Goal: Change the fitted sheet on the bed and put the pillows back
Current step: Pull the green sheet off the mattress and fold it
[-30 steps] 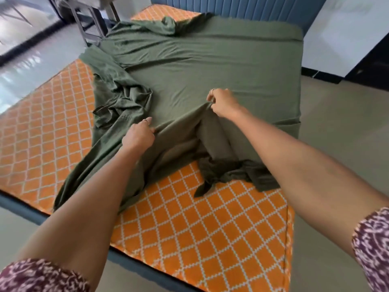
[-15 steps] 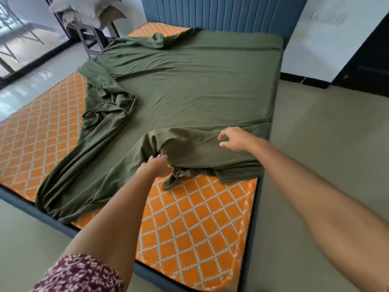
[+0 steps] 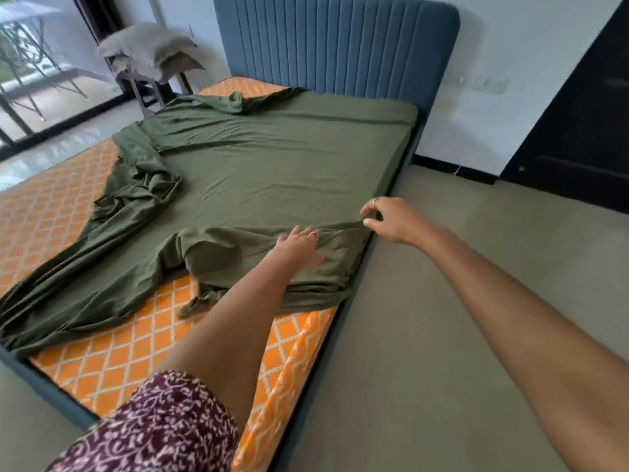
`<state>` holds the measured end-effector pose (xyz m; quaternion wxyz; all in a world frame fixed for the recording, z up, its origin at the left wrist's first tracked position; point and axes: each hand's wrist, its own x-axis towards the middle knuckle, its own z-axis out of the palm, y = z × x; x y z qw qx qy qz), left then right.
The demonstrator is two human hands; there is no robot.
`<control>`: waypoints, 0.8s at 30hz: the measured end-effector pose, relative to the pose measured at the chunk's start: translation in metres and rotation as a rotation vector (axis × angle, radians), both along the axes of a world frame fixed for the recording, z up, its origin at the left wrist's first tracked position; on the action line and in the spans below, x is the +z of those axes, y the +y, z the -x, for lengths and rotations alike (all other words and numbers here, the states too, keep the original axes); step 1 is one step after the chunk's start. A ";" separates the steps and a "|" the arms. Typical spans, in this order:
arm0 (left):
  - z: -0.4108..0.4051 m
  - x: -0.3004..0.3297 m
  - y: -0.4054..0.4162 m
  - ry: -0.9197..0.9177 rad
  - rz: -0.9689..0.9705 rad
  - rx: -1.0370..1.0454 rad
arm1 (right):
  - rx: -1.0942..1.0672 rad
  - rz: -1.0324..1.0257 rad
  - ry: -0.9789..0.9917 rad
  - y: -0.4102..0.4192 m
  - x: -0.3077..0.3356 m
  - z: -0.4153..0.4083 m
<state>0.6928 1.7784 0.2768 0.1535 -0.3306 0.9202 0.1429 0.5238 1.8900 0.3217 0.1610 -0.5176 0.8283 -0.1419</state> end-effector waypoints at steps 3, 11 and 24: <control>0.036 -0.001 0.007 -0.003 -0.009 -0.022 | 0.012 0.000 -0.002 0.012 -0.001 0.028; 0.153 0.007 -0.035 -0.017 0.041 -0.034 | 0.021 0.015 0.018 -0.024 0.009 0.142; 0.406 0.036 -0.141 0.013 0.077 -0.125 | -0.196 0.097 -0.063 -0.130 0.027 0.380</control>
